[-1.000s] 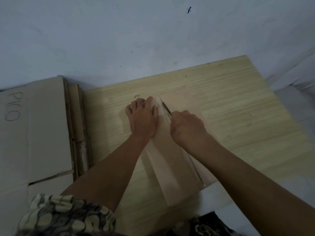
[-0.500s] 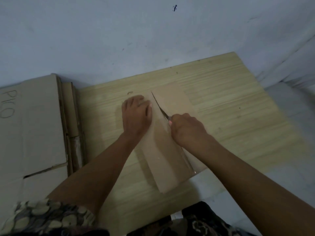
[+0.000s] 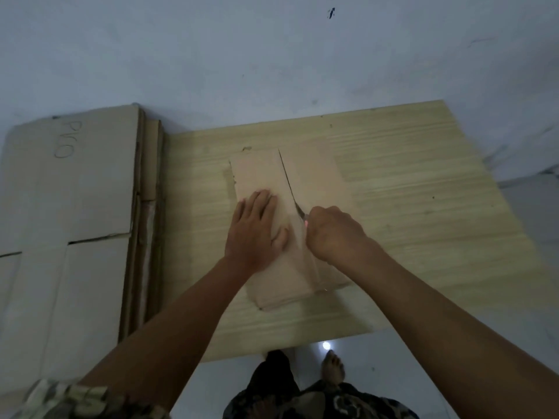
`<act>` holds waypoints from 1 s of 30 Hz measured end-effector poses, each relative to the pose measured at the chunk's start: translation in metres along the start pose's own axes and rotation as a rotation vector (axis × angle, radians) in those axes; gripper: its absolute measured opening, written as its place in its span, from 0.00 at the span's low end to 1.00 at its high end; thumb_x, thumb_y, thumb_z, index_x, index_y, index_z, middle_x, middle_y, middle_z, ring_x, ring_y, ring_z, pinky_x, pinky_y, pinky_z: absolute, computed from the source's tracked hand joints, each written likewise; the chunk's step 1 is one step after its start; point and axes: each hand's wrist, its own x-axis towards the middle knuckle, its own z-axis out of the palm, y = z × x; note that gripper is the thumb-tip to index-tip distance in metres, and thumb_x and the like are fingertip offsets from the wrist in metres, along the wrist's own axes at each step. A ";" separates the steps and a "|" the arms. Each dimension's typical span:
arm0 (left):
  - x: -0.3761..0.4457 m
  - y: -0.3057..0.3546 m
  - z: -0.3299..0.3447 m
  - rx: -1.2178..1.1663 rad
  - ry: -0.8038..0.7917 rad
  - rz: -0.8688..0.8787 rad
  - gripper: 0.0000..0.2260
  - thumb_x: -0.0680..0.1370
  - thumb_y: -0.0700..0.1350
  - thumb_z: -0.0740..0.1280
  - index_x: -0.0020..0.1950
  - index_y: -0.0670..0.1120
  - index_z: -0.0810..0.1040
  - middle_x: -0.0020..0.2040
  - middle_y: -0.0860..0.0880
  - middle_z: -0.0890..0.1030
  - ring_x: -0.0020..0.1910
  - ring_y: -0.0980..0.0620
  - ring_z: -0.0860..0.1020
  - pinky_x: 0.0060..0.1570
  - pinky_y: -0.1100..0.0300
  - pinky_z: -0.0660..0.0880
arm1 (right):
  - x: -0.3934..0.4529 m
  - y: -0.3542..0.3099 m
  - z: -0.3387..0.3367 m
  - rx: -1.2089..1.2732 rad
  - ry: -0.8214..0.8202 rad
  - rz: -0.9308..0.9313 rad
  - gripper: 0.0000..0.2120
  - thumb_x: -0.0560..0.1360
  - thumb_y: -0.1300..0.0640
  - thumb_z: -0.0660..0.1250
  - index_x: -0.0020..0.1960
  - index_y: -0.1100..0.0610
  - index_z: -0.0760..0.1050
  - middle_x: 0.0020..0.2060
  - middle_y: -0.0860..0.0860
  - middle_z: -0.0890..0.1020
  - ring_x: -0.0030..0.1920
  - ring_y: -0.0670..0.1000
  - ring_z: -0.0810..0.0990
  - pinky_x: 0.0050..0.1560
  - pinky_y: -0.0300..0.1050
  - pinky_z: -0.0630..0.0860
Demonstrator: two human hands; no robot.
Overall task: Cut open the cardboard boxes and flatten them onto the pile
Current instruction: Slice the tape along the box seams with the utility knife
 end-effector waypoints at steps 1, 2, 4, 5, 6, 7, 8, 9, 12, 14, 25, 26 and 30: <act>0.001 0.003 -0.001 0.000 0.018 -0.002 0.29 0.79 0.57 0.58 0.73 0.40 0.74 0.74 0.40 0.72 0.74 0.41 0.69 0.73 0.42 0.65 | 0.001 0.002 0.002 0.016 0.007 0.000 0.15 0.84 0.55 0.57 0.68 0.57 0.71 0.66 0.59 0.72 0.67 0.61 0.73 0.61 0.49 0.71; 0.000 0.006 -0.002 -0.011 0.035 0.000 0.28 0.79 0.56 0.58 0.72 0.39 0.75 0.73 0.40 0.73 0.73 0.40 0.71 0.71 0.40 0.67 | 0.002 0.002 0.003 0.032 0.013 -0.004 0.15 0.83 0.55 0.58 0.69 0.57 0.71 0.66 0.59 0.73 0.67 0.61 0.74 0.61 0.49 0.71; -0.010 0.019 -0.005 -0.060 0.030 0.066 0.30 0.78 0.57 0.58 0.72 0.38 0.74 0.73 0.37 0.72 0.73 0.38 0.70 0.69 0.35 0.69 | 0.003 0.005 0.004 0.062 0.020 -0.010 0.15 0.83 0.56 0.60 0.68 0.57 0.72 0.66 0.59 0.73 0.66 0.61 0.74 0.61 0.49 0.72; -0.022 0.027 -0.007 -0.083 -0.023 0.119 0.34 0.78 0.62 0.58 0.75 0.38 0.70 0.76 0.37 0.68 0.76 0.37 0.66 0.72 0.34 0.64 | 0.004 0.008 0.003 0.072 0.024 -0.012 0.15 0.83 0.55 0.60 0.68 0.57 0.72 0.66 0.59 0.73 0.66 0.62 0.74 0.61 0.49 0.72; -0.035 0.034 -0.009 -0.079 -0.107 0.159 0.41 0.78 0.68 0.56 0.78 0.38 0.64 0.80 0.38 0.62 0.80 0.39 0.59 0.76 0.34 0.57 | 0.004 0.011 0.003 0.077 0.027 -0.016 0.15 0.83 0.55 0.60 0.68 0.57 0.73 0.66 0.59 0.73 0.66 0.62 0.74 0.61 0.49 0.72; -0.047 0.037 -0.011 -0.053 -0.190 0.190 0.47 0.75 0.75 0.54 0.81 0.39 0.58 0.82 0.39 0.55 0.82 0.41 0.52 0.78 0.37 0.50 | 0.005 0.015 0.004 0.078 0.030 -0.019 0.15 0.83 0.54 0.59 0.67 0.57 0.73 0.66 0.59 0.74 0.66 0.62 0.74 0.60 0.49 0.72; -0.056 0.038 -0.012 -0.017 -0.228 0.217 0.53 0.72 0.78 0.54 0.82 0.40 0.54 0.83 0.40 0.51 0.82 0.42 0.47 0.79 0.40 0.46 | 0.005 0.018 0.004 0.076 0.037 -0.023 0.15 0.84 0.54 0.58 0.67 0.57 0.73 0.66 0.59 0.74 0.66 0.62 0.75 0.59 0.49 0.72; -0.060 0.038 -0.011 0.012 -0.225 0.239 0.56 0.70 0.80 0.57 0.83 0.40 0.52 0.83 0.40 0.49 0.82 0.43 0.45 0.79 0.41 0.45 | 0.005 0.020 0.005 0.072 0.042 -0.030 0.15 0.84 0.53 0.58 0.67 0.57 0.73 0.66 0.59 0.74 0.65 0.62 0.75 0.58 0.49 0.72; -0.058 0.037 -0.011 -0.001 -0.200 0.272 0.58 0.66 0.75 0.67 0.82 0.39 0.52 0.83 0.41 0.50 0.82 0.44 0.47 0.79 0.42 0.49 | 0.001 0.027 0.004 0.058 0.046 -0.048 0.14 0.84 0.53 0.57 0.65 0.58 0.73 0.64 0.60 0.75 0.62 0.62 0.78 0.54 0.49 0.73; -0.053 0.039 -0.011 -0.016 -0.228 0.278 0.58 0.66 0.74 0.67 0.83 0.40 0.51 0.83 0.41 0.50 0.82 0.45 0.47 0.80 0.43 0.49 | -0.004 0.032 0.002 0.047 0.029 -0.045 0.13 0.83 0.55 0.57 0.65 0.59 0.73 0.63 0.60 0.75 0.60 0.62 0.80 0.53 0.51 0.75; -0.040 0.052 -0.015 -0.032 -0.302 0.095 0.61 0.62 0.68 0.76 0.83 0.40 0.49 0.84 0.45 0.47 0.82 0.47 0.45 0.80 0.49 0.43 | -0.024 0.041 0.015 0.055 0.042 -0.045 0.16 0.83 0.57 0.57 0.69 0.56 0.72 0.67 0.59 0.72 0.67 0.61 0.74 0.60 0.50 0.73; -0.038 0.052 -0.016 -0.034 -0.304 0.083 0.62 0.62 0.68 0.77 0.83 0.41 0.49 0.84 0.45 0.47 0.82 0.48 0.45 0.80 0.49 0.43 | -0.025 0.041 0.014 0.053 0.036 -0.046 0.16 0.83 0.58 0.57 0.69 0.56 0.72 0.67 0.59 0.73 0.66 0.61 0.74 0.59 0.51 0.74; -0.040 0.050 -0.014 -0.068 -0.278 0.074 0.61 0.61 0.66 0.78 0.83 0.40 0.51 0.84 0.46 0.49 0.82 0.49 0.46 0.80 0.49 0.43 | -0.031 0.050 0.016 -0.011 -0.009 -0.062 0.13 0.82 0.58 0.58 0.64 0.59 0.73 0.62 0.60 0.76 0.60 0.61 0.80 0.48 0.48 0.72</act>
